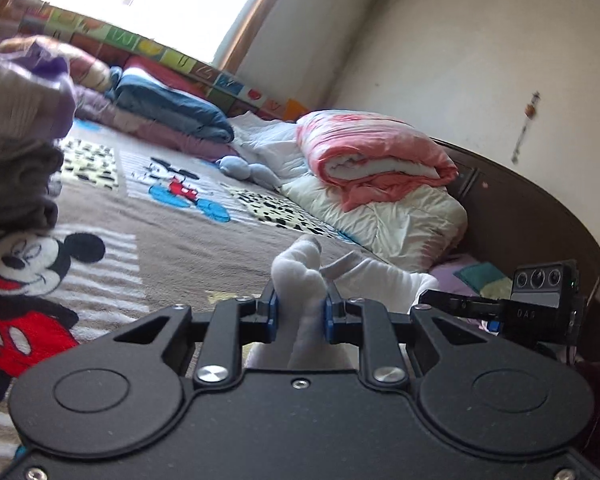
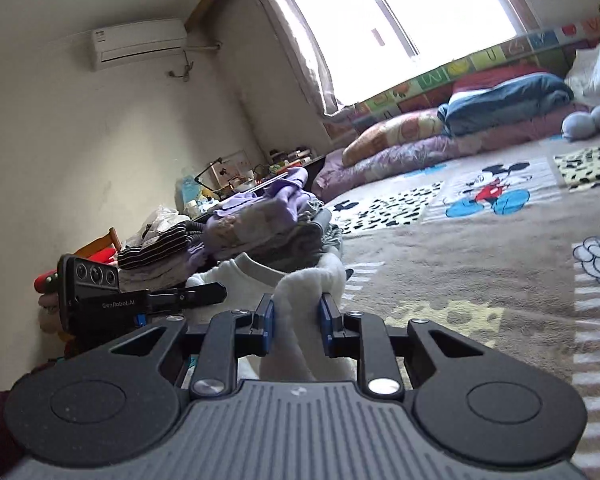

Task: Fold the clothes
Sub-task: 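Lift the strip end with both grippers and fold it over the body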

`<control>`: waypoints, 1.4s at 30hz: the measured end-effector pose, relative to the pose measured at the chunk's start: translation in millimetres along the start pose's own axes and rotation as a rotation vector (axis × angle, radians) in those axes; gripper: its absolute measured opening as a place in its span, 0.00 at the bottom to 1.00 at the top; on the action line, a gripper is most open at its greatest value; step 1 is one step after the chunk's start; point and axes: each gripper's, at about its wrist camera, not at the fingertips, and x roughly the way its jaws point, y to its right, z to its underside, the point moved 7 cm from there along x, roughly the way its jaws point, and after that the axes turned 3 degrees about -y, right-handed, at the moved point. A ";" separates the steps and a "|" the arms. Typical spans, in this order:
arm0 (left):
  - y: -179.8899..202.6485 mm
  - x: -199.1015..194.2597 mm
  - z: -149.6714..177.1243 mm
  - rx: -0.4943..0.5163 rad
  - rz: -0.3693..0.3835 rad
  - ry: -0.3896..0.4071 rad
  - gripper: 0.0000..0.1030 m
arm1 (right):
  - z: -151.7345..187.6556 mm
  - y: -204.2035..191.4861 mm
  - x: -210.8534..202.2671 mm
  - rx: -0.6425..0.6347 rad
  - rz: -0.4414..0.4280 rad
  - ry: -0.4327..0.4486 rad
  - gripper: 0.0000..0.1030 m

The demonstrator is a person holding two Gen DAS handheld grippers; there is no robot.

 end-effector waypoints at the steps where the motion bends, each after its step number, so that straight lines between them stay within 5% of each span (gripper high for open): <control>1: 6.9 -6.5 3.3 0.014 0.004 0.005 0.18 | 2.4 -6.5 -6.8 -0.005 0.002 0.008 0.24; 6: 41.3 -33.4 28.9 0.126 -0.005 -0.017 0.18 | 21.6 -32.0 -37.8 -0.010 0.019 0.033 0.24; 15: 85.1 -51.8 95.3 0.358 -0.127 -0.161 0.20 | 80.7 -68.6 -72.7 -0.068 0.111 -0.007 0.24; 27: 99.7 -69.8 137.5 0.373 -0.309 -0.209 0.20 | 137.8 -96.7 -75.2 -0.350 0.345 -0.147 0.24; 30: 105.1 -68.6 148.5 0.474 -0.389 -0.226 0.38 | 151.4 -95.3 -72.5 -0.408 0.408 -0.199 0.24; 34: 114.3 -73.8 152.5 0.566 -0.449 -0.193 0.52 | 147.6 -106.5 -79.1 -0.493 0.479 -0.158 0.32; 38: 110.3 -76.0 153.3 0.596 -0.501 -0.183 0.54 | 142.0 -117.5 -80.0 -0.595 0.547 -0.115 0.48; 42: 98.1 -72.4 151.6 0.526 -0.530 -0.200 0.56 | 142.0 -124.4 -70.9 -0.677 0.558 -0.102 0.50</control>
